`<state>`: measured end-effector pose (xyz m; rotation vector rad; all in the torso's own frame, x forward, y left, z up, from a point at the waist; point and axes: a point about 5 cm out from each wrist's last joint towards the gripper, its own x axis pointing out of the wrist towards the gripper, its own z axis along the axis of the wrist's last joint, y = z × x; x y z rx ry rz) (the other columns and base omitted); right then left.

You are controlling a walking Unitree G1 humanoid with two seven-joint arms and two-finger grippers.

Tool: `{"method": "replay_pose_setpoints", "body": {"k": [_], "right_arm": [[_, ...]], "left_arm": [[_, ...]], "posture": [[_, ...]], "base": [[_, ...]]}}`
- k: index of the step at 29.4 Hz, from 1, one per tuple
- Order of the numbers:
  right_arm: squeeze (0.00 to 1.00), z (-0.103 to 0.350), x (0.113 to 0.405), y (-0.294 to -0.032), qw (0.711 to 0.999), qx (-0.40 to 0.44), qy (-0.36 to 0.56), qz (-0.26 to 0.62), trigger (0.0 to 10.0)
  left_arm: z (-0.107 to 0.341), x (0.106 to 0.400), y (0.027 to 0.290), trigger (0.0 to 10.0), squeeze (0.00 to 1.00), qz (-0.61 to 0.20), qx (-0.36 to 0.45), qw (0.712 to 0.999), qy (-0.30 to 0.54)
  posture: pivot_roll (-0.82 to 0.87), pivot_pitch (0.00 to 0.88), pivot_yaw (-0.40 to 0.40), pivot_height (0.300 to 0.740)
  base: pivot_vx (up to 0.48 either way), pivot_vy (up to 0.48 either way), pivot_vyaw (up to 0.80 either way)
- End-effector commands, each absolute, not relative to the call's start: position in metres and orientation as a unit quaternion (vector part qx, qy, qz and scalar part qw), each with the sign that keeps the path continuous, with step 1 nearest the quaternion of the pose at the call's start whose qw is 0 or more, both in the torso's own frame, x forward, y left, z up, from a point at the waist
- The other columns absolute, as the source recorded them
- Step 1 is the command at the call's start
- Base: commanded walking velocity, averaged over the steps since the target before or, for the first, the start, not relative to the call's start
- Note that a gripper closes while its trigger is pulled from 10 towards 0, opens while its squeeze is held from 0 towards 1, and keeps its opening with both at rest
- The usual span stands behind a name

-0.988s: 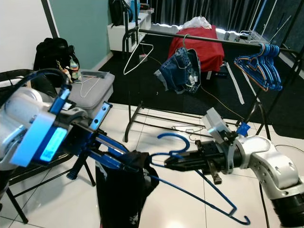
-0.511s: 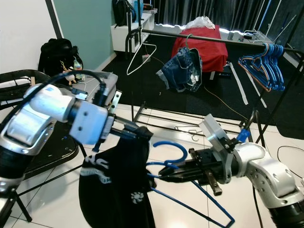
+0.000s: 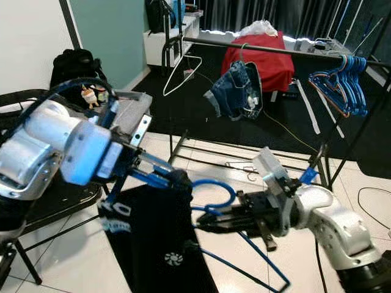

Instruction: Hang hanger

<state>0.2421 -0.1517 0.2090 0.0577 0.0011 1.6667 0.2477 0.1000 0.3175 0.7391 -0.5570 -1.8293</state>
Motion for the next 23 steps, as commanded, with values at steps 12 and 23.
{"method": "replay_pose_setpoints", "body": {"k": [12, 23], "right_arm": [[0.00, 0.216, 0.252, -0.139, 0.694, 0.027, -0.054, 0.717, 10.0], [0.00, 0.227, 0.260, -0.127, 0.713, 0.063, -0.121, 0.688, 10.0]], "left_arm": [[0.321, 0.245, 0.090, 10.0, 1.00, -0.781, 0.240, 0.519, -0.250], [0.314, 0.282, 0.088, 10.0, 1.00, -0.672, 0.226, 0.624, -0.330]], "posture": [[-0.07, 0.000, -0.012, 0.736], [-0.06, 0.000, -0.008, 0.736]], "base": [[0.000, 0.000, 0.00], [0.000, 0.000, 0.00]]}}
